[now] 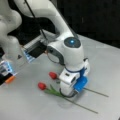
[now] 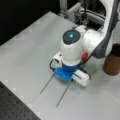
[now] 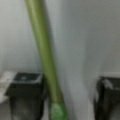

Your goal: Flower insertion into a vase

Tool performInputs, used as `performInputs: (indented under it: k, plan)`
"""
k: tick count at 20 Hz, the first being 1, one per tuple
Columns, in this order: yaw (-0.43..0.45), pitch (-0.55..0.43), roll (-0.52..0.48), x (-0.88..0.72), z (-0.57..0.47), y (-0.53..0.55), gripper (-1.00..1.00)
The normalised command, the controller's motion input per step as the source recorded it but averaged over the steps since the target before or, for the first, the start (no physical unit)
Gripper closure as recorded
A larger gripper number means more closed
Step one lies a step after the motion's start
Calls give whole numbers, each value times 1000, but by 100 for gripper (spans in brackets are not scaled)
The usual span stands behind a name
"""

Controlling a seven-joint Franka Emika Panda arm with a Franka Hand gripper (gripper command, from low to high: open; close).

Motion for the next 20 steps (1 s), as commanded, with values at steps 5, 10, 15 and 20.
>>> performInputs:
  k: [5,10,15,20]
  plan:
    - [-57,71,-50,76,-65,217,100]
    - [-79,81,-64,60,-35,261,100]
    - [-64,100,-86,-53,158,198,100]
    - [-14,112,-88,-266,463,-28,100]
